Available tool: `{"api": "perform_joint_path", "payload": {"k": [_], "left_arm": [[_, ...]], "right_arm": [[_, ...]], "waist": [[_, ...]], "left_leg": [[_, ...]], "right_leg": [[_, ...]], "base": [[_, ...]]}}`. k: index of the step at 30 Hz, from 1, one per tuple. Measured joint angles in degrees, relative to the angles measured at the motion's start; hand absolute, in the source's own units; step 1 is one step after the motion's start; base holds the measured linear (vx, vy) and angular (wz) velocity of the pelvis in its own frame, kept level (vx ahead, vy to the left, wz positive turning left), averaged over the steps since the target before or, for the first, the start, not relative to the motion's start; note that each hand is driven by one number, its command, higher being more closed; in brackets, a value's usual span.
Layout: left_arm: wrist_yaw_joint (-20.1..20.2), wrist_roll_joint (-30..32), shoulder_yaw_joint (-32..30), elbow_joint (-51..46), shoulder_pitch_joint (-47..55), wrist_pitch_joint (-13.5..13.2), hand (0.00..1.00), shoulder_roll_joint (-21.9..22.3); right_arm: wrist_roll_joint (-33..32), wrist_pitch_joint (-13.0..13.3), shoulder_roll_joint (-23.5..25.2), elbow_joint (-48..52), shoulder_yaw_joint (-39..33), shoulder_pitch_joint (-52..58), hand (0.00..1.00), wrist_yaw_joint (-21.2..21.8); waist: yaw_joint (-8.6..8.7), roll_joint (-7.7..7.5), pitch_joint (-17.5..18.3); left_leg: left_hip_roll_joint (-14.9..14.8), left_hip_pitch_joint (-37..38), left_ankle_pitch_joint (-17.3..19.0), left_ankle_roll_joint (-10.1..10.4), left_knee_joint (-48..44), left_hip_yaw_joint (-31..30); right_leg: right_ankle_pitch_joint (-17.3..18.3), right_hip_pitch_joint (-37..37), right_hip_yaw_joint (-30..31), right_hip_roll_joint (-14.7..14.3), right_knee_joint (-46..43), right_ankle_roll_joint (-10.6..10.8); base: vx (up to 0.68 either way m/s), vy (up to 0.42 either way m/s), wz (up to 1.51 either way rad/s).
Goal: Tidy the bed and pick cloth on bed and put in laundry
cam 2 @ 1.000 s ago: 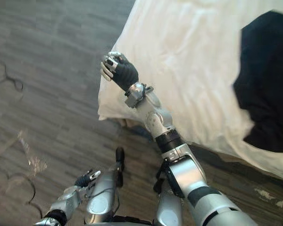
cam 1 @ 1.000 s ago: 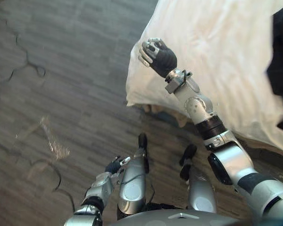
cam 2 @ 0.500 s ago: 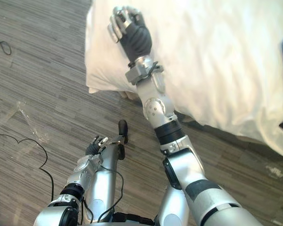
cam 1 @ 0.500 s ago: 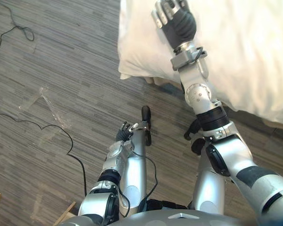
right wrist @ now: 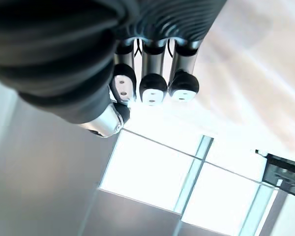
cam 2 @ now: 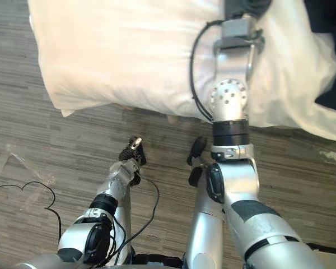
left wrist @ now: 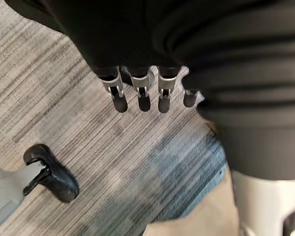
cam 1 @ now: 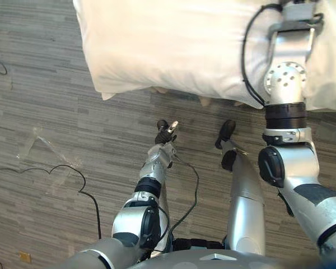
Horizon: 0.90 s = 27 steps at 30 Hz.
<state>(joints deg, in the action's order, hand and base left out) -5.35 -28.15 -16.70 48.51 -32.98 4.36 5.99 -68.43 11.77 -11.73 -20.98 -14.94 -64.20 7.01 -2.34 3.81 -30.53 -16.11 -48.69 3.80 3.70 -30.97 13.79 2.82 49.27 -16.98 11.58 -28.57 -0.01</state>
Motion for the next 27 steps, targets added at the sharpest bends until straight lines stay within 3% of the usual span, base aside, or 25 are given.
{"api": "perform_joint_path", "payload": {"k": [6,8,9,14,19,21,27], "left_arm": [[0.1,0.0,-3.3,0.0,1.8,2.8,0.00,-2.7],[0.5,0.0,-3.8,0.0,2.9,3.7,0.00,-3.2],[0.8,0.2,-3.7,0.0,3.8,4.4,0.00,-4.1],[3.7,1.2,-1.2,-2.7,10.9,6.5,0.00,-7.3],[5.9,4.5,1.4,-2.3,20.2,6.5,0.00,-7.9],[7.2,6.0,1.5,-0.6,25.1,6.3,0.00,-7.6],[10.5,11.9,3.2,5.8,33.5,5.0,0.00,-7.7]], "right_arm": [[-5.2,-2.5,0.0,-4.6,-5.7,13.8,1.00,11.1],[-5.6,-3.3,0.3,-5.5,-7.0,19.1,1.00,14.6],[-5.5,-4.0,0.4,-5.4,-7.3,23.1,0.00,16.8],[-0.7,-6.3,3.4,-6.3,-5.5,39.7,0.00,22.6],[6.4,-7.6,7.3,-9.8,-3.4,59.0,0.00,26.8],[9.8,-7.7,7.9,-13.4,-2.8,66.3,0.00,28.8],[18.1,-6.6,8.3,-27.7,-3.8,74.0,0.00,29.0]], "waist": [[1.47,-2.80,0.3],[1.61,-3.06,0.4],[1.77,-3.15,0.4],[2.62,-4.04,1.5],[3.14,-4.68,6.7],[3.27,-4.70,11.6],[4.71,-3.81,19.3]], "left_leg": [[-0.3,8.4,3.8,-0.4,-1.2,3.1],[0.0,11.7,4.8,-0.6,-1.2,4.4],[0.3,14.4,5.4,-0.8,-1.1,5.4],[1.3,26.2,7.1,-0.5,2.0,9.4],[2.3,37.4,7.2,0.5,8.0,12.1],[3.1,41.8,6.6,1.5,12.2,13.3],[6.2,54.1,3.8,2.6,22.9,14.1]], "right_leg": [[-1.4,-8.3,2.5,-0.6,2.9,0.6],[-1.5,-11.0,3.8,-0.6,3.6,0.7],[-1.5,-12.9,4.6,-0.5,3.7,0.8],[-0.4,-21.4,7.1,-0.2,5.0,2.1],[0.3,-30.6,7.7,-0.7,9.0,3.0],[0.0,-34.3,8.1,-0.9,12.4,3.5],[-1.3,-45.4,7.5,-1.4,20.0,5.2]], "base": [[0.06,0.066,-0.29],[0.08,0.087,-0.33],[0.09,0.077,-0.38],[0.07,0.041,-0.38],[0.11,-0.004,-0.26],[0.14,0.020,-0.21],[0.19,0.040,-0.07]]}}
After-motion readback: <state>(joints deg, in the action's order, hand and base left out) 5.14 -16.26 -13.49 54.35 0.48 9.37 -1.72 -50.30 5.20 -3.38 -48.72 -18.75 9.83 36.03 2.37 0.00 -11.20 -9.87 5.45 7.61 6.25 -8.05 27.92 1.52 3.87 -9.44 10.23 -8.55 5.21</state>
